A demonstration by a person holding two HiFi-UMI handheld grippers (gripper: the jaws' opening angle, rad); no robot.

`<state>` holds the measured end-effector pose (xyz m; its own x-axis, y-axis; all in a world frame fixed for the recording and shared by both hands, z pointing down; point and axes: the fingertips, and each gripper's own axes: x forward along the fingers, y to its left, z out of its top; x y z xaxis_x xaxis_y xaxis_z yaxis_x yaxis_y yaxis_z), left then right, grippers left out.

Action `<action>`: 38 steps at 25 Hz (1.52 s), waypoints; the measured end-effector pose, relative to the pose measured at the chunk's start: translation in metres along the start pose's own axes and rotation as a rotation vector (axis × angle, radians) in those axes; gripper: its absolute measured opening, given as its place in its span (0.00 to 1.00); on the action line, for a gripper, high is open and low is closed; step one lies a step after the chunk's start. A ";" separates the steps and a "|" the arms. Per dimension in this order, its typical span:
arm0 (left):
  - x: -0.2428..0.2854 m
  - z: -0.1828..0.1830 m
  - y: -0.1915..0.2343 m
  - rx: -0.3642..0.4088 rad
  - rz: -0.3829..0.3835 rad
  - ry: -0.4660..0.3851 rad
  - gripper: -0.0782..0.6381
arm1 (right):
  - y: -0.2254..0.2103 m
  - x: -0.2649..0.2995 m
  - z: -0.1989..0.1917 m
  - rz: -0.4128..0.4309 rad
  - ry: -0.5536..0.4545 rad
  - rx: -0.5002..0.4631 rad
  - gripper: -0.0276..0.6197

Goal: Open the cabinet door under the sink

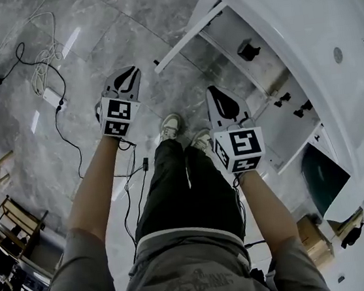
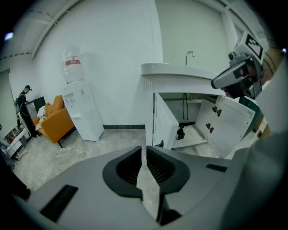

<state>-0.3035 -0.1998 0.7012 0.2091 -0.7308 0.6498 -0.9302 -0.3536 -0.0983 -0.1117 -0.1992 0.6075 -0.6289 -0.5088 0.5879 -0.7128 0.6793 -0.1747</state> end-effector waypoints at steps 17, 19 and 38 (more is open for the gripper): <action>-0.097 0.137 -0.051 -0.049 0.006 -0.197 0.14 | -0.004 -0.107 0.093 -0.066 -0.145 -0.030 0.10; -0.108 0.155 -0.058 -0.036 -0.005 -0.219 0.14 | -0.003 -0.123 0.105 -0.077 -0.165 -0.041 0.10; -0.233 0.335 -0.127 0.041 -0.167 -0.500 0.14 | 0.022 -0.283 0.219 -0.164 -0.414 -0.183 0.09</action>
<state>-0.1326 -0.1802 0.3104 0.4808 -0.8485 0.2210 -0.8617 -0.5039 -0.0599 -0.0168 -0.1561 0.2643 -0.6097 -0.7597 0.2259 -0.7701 0.6353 0.0579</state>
